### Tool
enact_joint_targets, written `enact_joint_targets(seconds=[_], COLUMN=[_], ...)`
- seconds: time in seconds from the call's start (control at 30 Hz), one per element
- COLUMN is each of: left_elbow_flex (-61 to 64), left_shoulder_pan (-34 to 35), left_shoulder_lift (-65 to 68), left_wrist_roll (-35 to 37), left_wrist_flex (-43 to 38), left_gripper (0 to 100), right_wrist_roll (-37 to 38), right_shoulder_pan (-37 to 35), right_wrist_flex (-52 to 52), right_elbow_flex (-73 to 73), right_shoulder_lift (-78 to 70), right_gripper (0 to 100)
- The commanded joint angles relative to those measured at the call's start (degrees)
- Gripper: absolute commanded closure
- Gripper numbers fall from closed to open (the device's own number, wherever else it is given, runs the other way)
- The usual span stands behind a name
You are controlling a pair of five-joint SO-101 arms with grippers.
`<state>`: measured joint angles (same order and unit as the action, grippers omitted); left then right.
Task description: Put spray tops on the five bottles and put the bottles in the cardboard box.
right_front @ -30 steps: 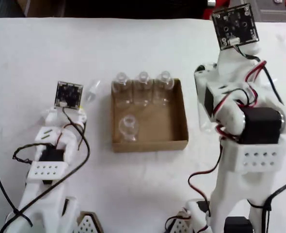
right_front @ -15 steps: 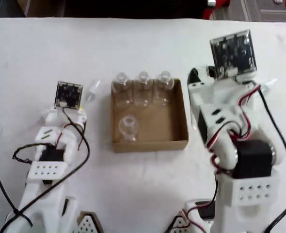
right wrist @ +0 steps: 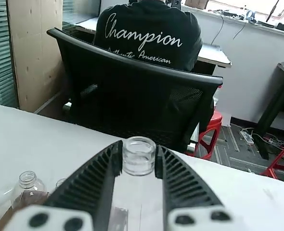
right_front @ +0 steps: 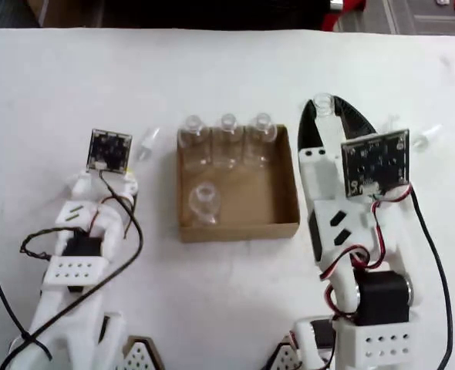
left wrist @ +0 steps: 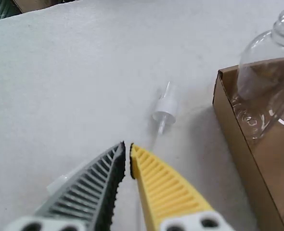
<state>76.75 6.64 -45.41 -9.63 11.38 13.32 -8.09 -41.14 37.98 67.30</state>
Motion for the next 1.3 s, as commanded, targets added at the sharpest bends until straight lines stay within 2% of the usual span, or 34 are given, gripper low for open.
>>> enact_joint_targets(seconds=[0.0, 0.17, 0.33, 0.53, 0.83, 1.27], left_elbow_flex=[-0.62, -0.53, -0.53, -0.53, -0.62, -0.7], left_shoulder_pan=[0.04, -0.04, -0.04, 0.04, 0.04, 0.04], left_shoulder_lift=[0.4, 0.4, 0.4, 0.4, 0.4, 0.4], left_wrist_roll=[-0.79, -0.79, -0.79, -0.79, -0.79, -0.79], left_wrist_flex=[-1.85, -1.85, -1.85, -1.85, -1.85, -1.85], left_gripper=[98, 98, 98, 98, 98, 98], right_wrist_roll=[-0.35, -0.35, -0.09, -0.35, -0.44, -0.53], right_shoulder_pan=[-0.22, -2.59, -7.6, -7.52, -7.52, -7.43], right_wrist_flex=[1.63, 5.85, 16.92, 34.07, 52.44, 64.13], right_elbow_flex=[-0.35, 1.14, 7.65, 17.67, 32.09, 49.41], right_shoulder_lift=[0.84, 0.84, 0.84, 0.92, 0.92, 1.45], right_gripper=[98.3, 98.3, 98.3, 98.2, 98.2, 98.2])
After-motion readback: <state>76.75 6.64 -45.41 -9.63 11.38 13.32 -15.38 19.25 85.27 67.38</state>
